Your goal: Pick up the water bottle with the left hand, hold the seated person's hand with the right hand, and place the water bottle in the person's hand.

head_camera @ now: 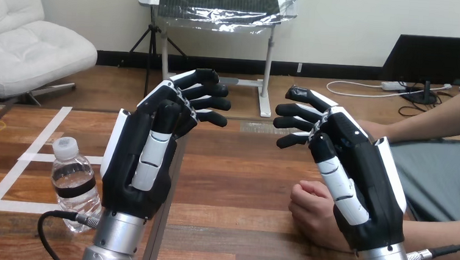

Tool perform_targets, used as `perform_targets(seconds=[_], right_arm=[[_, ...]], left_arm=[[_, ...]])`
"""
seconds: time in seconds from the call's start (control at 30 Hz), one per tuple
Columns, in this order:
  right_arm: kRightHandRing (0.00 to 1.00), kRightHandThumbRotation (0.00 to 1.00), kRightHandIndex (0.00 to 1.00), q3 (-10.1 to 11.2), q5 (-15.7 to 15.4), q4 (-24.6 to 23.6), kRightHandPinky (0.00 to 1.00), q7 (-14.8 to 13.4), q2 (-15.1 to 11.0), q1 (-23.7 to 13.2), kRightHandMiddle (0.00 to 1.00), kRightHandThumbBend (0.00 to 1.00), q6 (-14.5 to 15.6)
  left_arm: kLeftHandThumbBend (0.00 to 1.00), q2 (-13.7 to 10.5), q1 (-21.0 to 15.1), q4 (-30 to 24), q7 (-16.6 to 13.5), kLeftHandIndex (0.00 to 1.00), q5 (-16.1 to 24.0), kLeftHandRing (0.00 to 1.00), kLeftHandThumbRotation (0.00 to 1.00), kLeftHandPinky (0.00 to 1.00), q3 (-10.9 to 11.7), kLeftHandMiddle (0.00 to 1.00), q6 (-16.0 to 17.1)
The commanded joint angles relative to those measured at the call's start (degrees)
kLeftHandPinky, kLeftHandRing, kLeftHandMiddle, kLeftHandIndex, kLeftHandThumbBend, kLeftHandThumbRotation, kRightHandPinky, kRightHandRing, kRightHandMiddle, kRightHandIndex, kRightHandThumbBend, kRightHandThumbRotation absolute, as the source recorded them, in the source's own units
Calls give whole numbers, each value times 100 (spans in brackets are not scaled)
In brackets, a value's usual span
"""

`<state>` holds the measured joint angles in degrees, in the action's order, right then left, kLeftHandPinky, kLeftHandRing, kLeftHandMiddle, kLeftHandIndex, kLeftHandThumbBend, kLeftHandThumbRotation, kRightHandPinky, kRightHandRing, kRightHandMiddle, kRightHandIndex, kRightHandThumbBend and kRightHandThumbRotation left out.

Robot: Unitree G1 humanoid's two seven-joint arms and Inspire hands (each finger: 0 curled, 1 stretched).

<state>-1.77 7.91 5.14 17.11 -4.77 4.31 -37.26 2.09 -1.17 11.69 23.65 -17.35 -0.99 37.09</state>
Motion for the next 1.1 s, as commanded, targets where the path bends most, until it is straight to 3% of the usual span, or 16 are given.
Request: perform_targets(seconds=[0.0, 0.8, 1.07], right_arm=[[70, 73, 79, 32, 15, -161, 57, -36, 8, -223, 74, 52, -74], [70, 73, 79, 37, -22, -155, 57, -42, -4, -205, 74, 52, -94], [70, 73, 79, 23, 24, -151, 57, -15, 3, -202, 74, 52, -90]], left_arm=[[61, -2, -317, -129, -18, 69, 39, 65, 82, 56, 22, 68, 52], [63, 8, -294, -105, -38, 69, 39, 65, 83, 56, 16, 67, 49], [69, 13, -350, -43, -107, 69, 23, 66, 89, 57, 101, 68, 66]])
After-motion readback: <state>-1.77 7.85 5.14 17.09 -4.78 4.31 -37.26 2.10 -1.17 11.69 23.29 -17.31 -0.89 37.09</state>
